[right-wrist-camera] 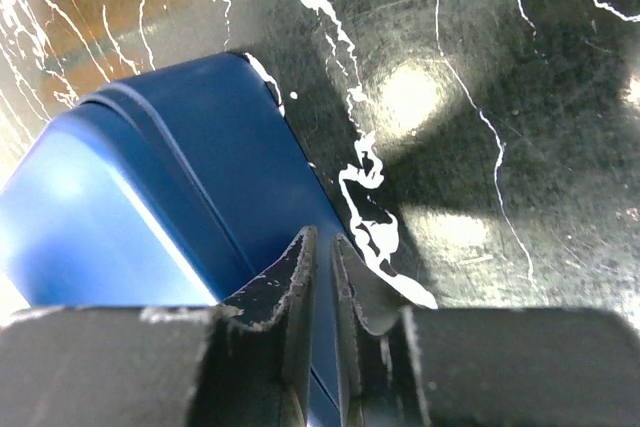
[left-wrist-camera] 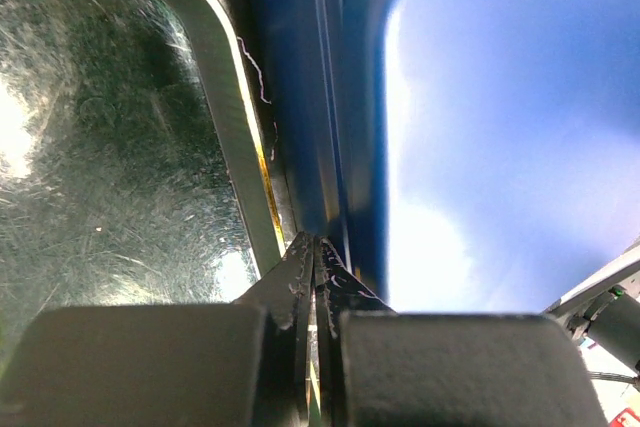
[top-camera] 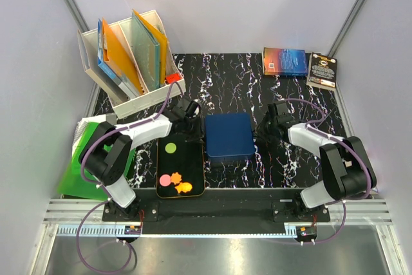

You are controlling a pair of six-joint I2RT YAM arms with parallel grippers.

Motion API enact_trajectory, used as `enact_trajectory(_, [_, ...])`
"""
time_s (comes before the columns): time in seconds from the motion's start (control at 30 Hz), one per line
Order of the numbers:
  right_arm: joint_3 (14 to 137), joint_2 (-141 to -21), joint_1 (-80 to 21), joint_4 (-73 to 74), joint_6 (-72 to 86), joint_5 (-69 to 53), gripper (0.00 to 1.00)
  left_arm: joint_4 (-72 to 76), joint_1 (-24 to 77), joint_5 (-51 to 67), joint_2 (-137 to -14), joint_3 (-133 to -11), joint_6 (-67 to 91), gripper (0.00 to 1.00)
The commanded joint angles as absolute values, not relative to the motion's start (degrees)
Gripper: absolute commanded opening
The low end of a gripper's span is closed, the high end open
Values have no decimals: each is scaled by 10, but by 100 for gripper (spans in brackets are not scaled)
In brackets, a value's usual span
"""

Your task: Pack the cookies

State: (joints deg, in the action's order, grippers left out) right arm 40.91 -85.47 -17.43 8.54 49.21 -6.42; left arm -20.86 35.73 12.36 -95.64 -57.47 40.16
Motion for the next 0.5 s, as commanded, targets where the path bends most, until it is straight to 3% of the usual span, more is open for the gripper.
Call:
enact_trajectory(0.0, [434, -824, -199, 102, 476, -79, 21, -144, 373, 156, -940, -580, 417, 2])
enact_trajectory(0.47, [460, -752, -199, 177, 416, 26, 25, -190, 331, 105, -895, -564, 396, 18])
